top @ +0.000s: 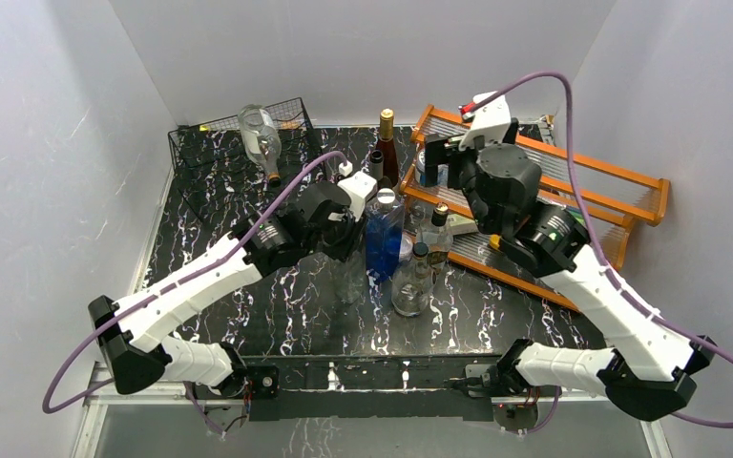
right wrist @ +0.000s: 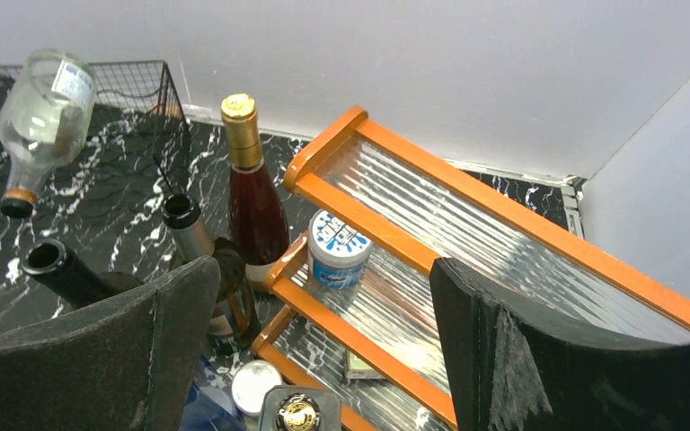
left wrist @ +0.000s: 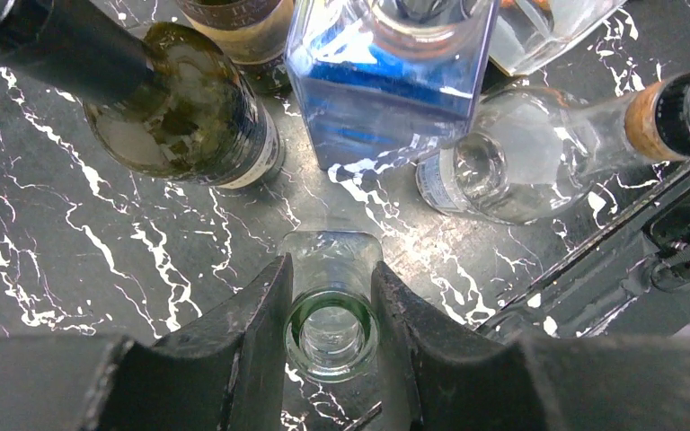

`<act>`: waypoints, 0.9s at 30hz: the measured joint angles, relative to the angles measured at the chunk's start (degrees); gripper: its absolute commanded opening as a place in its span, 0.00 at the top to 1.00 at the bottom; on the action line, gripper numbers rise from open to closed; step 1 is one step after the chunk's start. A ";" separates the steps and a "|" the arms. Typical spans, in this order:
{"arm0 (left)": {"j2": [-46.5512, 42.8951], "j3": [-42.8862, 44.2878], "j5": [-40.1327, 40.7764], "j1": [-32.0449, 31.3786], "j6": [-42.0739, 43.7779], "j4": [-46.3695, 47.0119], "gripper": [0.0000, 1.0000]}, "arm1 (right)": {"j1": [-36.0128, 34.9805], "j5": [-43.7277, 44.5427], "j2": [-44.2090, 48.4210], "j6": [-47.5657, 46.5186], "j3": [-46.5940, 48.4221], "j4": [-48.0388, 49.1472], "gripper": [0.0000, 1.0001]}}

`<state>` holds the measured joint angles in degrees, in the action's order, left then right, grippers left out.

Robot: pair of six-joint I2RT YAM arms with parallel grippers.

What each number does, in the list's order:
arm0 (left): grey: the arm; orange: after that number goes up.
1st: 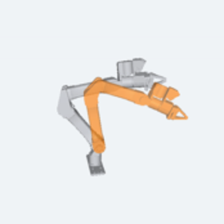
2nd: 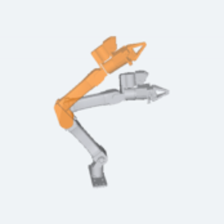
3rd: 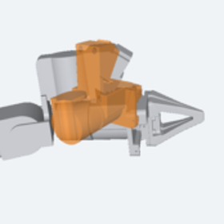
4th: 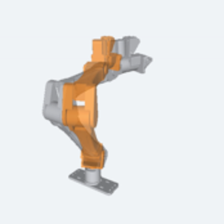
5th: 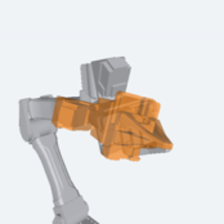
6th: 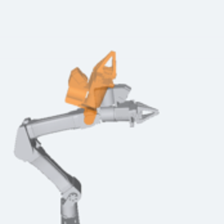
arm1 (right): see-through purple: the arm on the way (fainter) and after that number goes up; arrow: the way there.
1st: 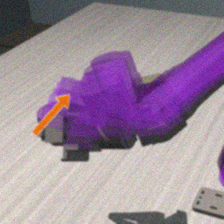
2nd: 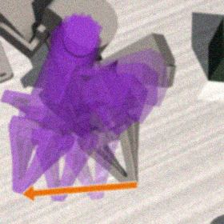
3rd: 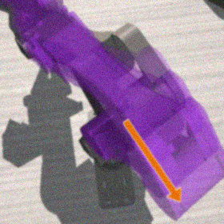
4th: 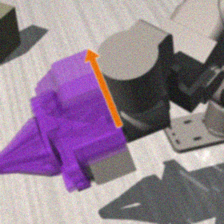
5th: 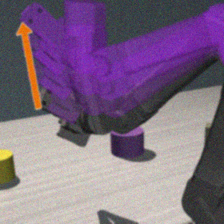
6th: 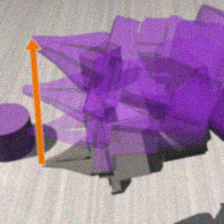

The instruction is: Take the wine bottle off the wine rack

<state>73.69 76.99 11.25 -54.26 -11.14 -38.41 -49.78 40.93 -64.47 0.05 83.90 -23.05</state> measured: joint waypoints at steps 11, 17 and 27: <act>0.92 1.64 1.44 -0.26 -2.54 1.44 0.02 | 0.31 0.26 7.28 1.73 -0.79 -0.02 0.02; 0.90 8.83 -0.46 -0.26 -1.90 0.57 0.02 | 0.31 0.28 7.37 3.23 2.47 -3.98 0.02; 3.98 30.32 -7.80 27.85 1.33 2.45 0.02 | 0.31 5.03 8.52 3.72 9.77 -8.57 0.02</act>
<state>77.67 107.31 3.44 -26.41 -9.80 -35.97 -49.47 45.95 -55.94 3.77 93.67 -31.62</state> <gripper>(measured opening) 0.982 0.981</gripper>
